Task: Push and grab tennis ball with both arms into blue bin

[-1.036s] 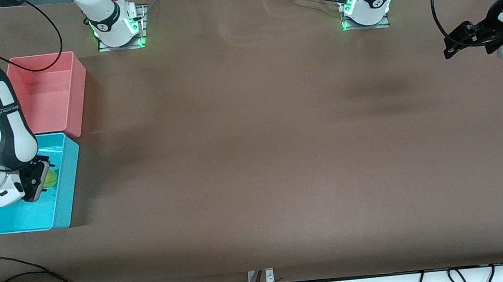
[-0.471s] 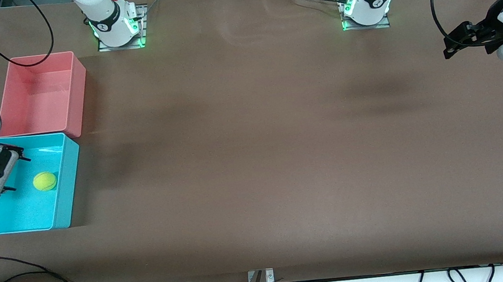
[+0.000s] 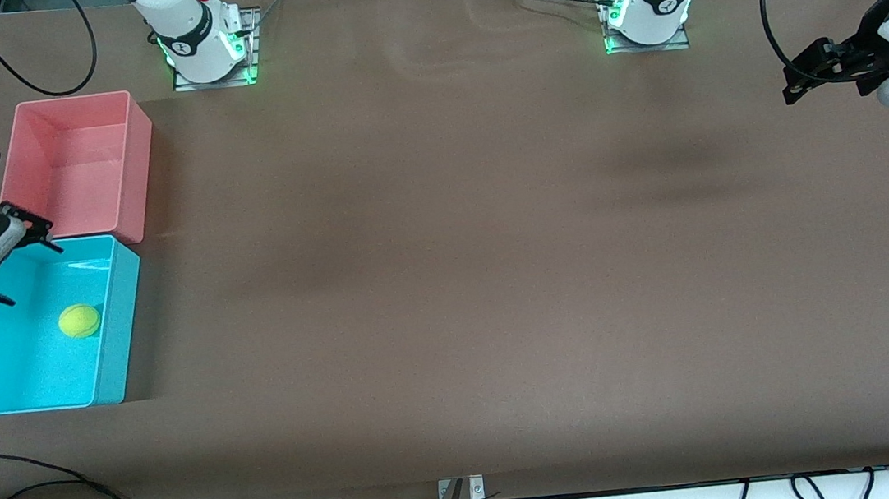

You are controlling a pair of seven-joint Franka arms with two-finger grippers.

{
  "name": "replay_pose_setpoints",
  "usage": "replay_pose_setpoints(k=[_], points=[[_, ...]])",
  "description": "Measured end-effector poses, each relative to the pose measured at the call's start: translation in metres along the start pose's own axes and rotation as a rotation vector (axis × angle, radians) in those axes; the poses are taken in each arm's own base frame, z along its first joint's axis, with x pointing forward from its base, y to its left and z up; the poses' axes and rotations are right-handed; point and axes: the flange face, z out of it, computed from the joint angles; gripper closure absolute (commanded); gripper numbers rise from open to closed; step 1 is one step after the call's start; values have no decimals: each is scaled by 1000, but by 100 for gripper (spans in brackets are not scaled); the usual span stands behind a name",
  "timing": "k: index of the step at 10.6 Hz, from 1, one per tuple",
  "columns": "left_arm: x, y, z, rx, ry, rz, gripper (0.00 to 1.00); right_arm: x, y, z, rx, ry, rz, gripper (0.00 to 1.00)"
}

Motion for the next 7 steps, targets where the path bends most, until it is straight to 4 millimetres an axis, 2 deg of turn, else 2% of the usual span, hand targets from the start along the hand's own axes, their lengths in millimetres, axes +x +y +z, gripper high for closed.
replay_pose_setpoints(k=[2, 3, 5, 7], points=[[0, 0, 0, 0, 0, 0, 0, 18, -31, -42, -25, 23, 84, 0], [0, 0, 0, 0, 0, 0, 0, 19, -42, -56, -19, 19, 164, 0], [0, 0, 0, 0, 0, 0, 0, 26, -63, -71, 9, -13, 357, 0], [0, 0, 0, 0, 0, 0, 0, 34, -74, -91, 14, -38, 589, 0]])
